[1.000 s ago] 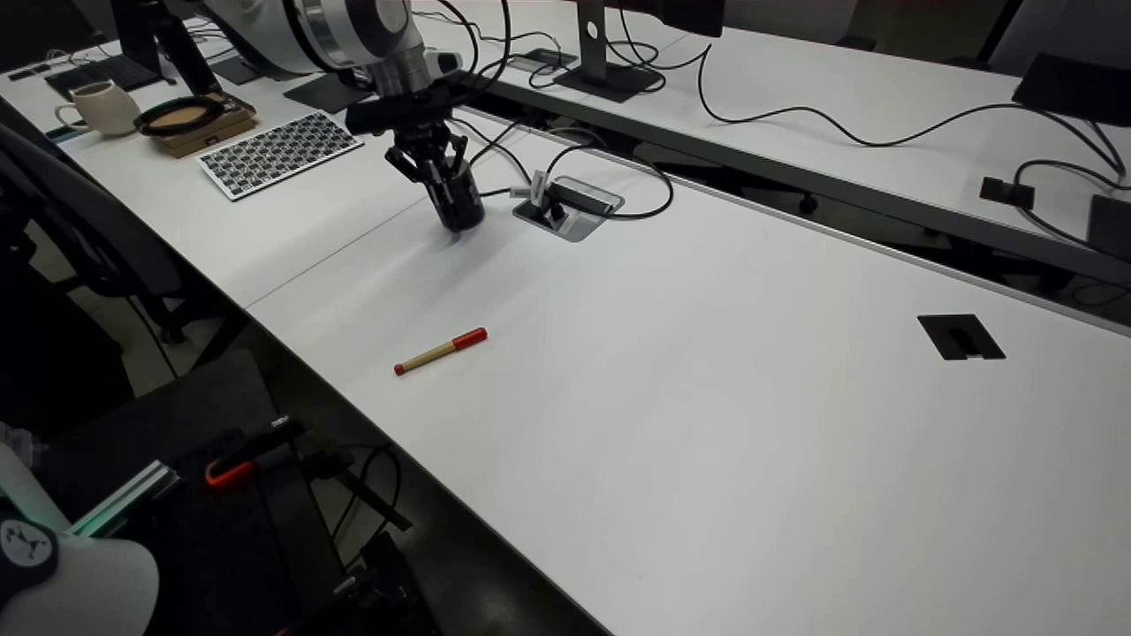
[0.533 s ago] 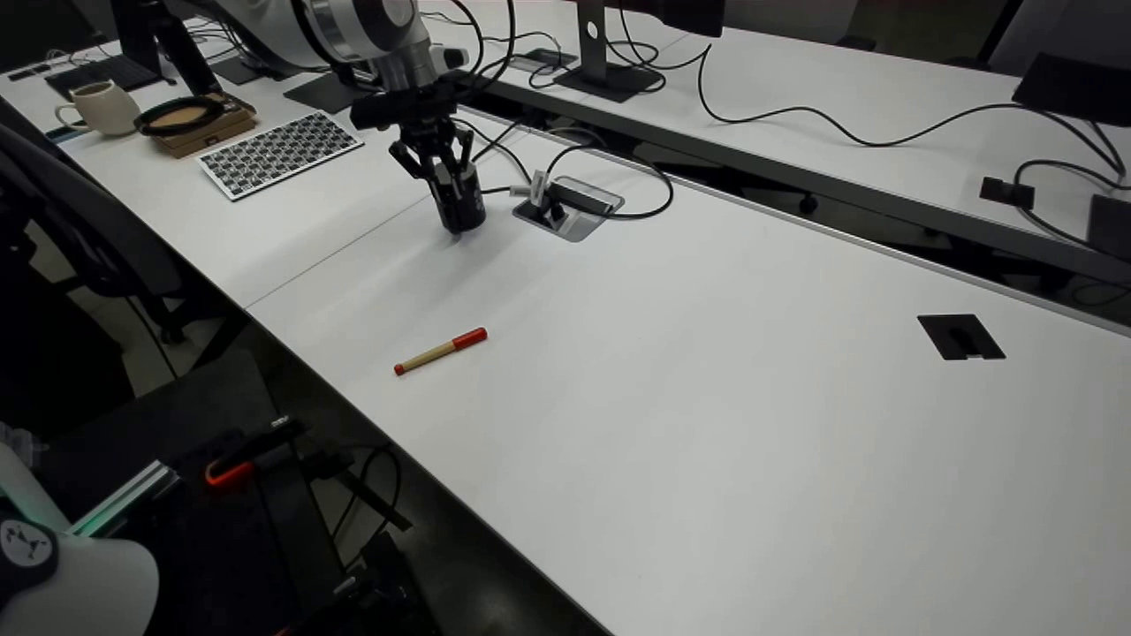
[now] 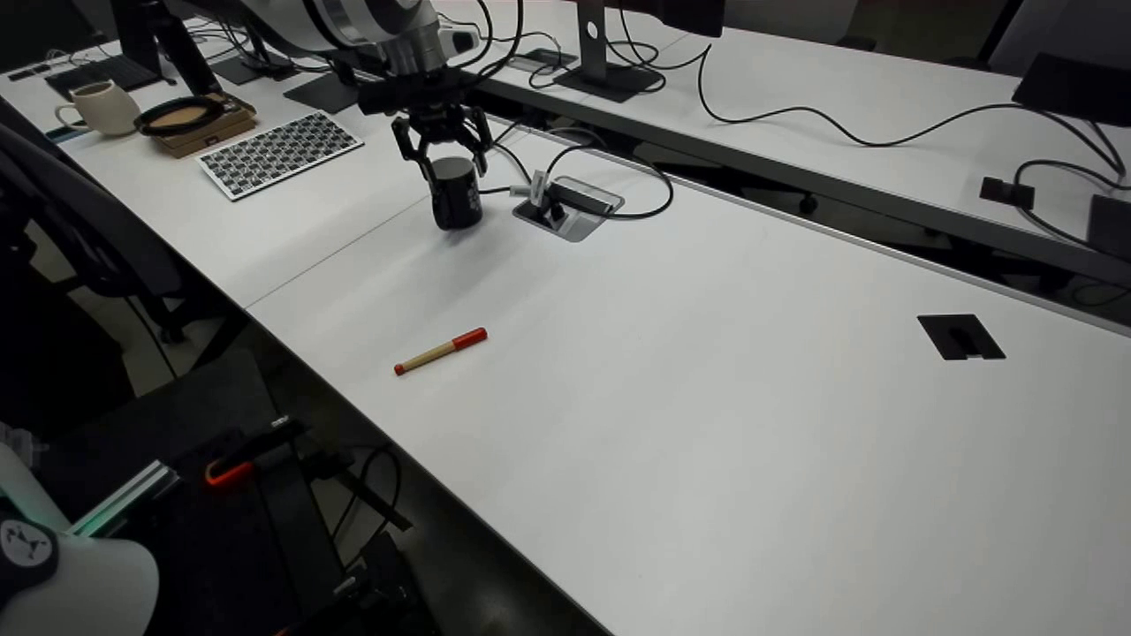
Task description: Move the black mug to the left
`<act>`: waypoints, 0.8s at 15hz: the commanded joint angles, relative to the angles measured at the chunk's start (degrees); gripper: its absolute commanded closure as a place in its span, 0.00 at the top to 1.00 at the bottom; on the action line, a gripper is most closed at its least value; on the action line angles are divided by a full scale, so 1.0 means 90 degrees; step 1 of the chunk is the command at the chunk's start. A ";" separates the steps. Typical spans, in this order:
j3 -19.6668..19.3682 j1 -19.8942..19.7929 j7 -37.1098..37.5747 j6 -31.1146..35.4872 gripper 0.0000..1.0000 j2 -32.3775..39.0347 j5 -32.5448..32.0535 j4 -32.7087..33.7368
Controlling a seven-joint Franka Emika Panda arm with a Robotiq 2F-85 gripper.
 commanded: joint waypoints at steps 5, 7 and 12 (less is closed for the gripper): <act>-0.0072 -0.0157 0.0087 -0.0002 1.00 -0.0399 0.0173 -0.0068; -0.0080 -0.0224 0.0107 0.0064 1.00 -0.0555 0.0189 -0.0153; -0.0089 -0.0461 0.0142 0.0272 1.00 -0.0988 0.0295 -0.0423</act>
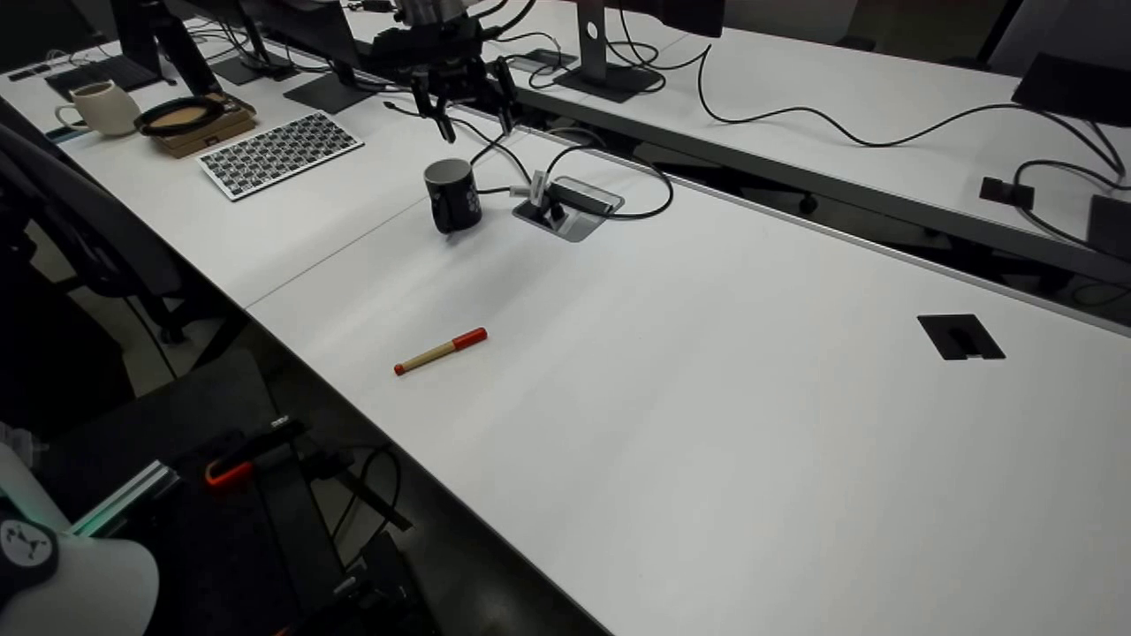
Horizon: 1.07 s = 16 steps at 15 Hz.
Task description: Move the black mug to the left
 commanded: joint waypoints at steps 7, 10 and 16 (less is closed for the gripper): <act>-0.0493 -0.0273 0.0876 0.0645 1.00 -0.1088 0.0016 -0.1202; -0.0676 -0.0410 0.1144 0.0870 1.00 -0.1383 0.0030 -0.1700; -0.0766 -0.0738 0.1055 0.1042 1.00 -0.1454 0.0055 -0.2024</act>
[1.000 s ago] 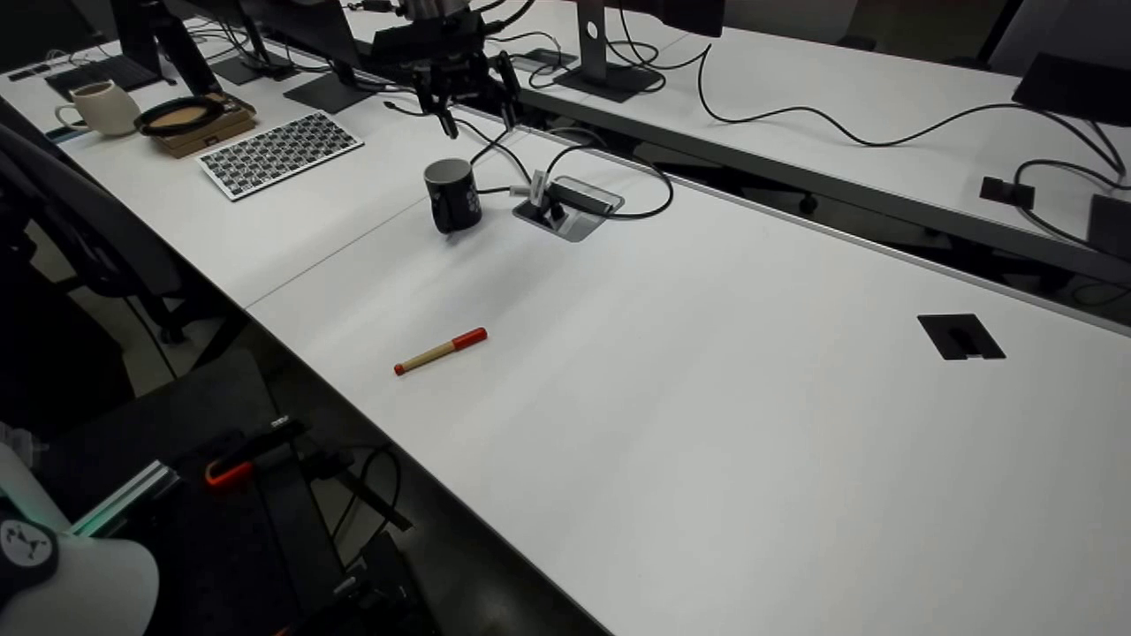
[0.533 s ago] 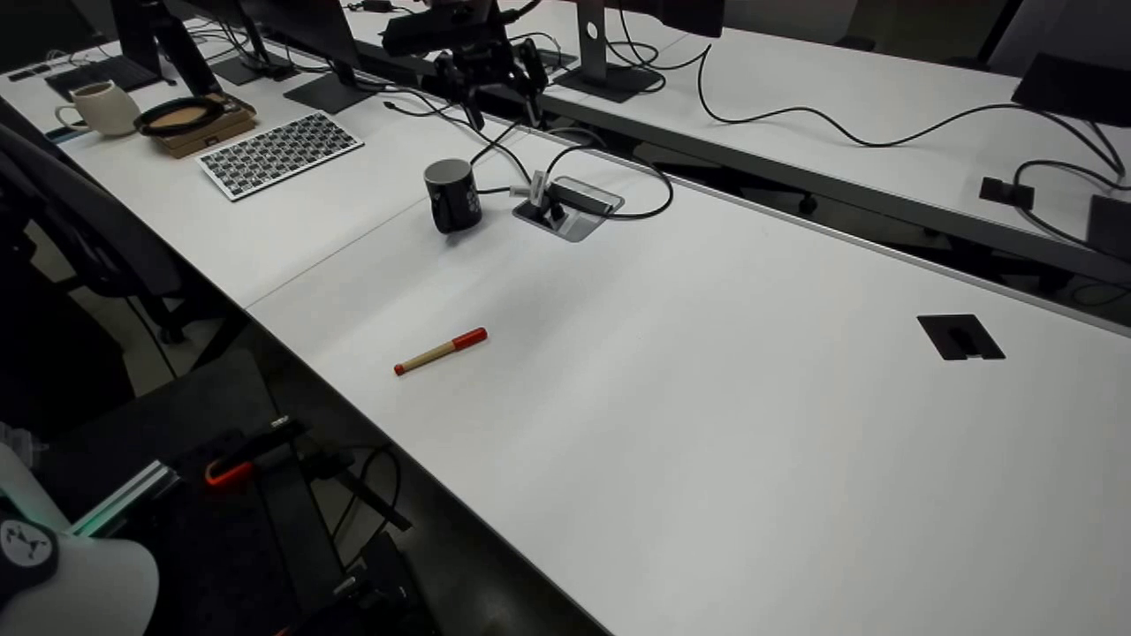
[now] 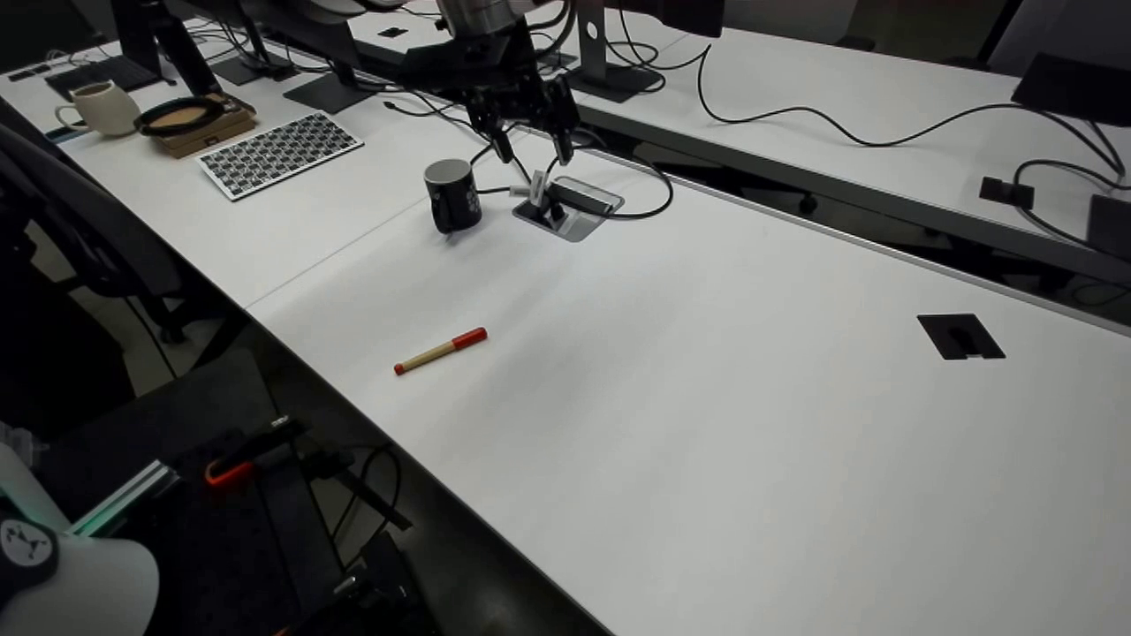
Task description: Move the black mug to the left
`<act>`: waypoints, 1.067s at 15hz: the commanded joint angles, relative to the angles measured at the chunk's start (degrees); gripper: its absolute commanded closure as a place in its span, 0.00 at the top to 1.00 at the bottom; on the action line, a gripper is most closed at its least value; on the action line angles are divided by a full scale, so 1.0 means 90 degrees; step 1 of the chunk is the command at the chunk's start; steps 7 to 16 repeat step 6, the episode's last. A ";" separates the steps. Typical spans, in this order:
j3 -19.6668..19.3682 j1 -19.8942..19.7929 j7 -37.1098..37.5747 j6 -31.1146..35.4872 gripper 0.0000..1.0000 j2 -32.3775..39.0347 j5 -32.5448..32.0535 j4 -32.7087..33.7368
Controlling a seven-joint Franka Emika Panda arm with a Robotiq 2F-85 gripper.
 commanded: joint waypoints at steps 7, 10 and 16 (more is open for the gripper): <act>0.0005 -0.0128 -0.0015 0.0187 1.00 -0.0292 0.0015 -0.0413; 0.0005 -0.0128 -0.0015 0.0187 1.00 -0.0292 0.0015 -0.0413; 0.0005 -0.0128 -0.0015 0.0187 1.00 -0.0292 0.0015 -0.0413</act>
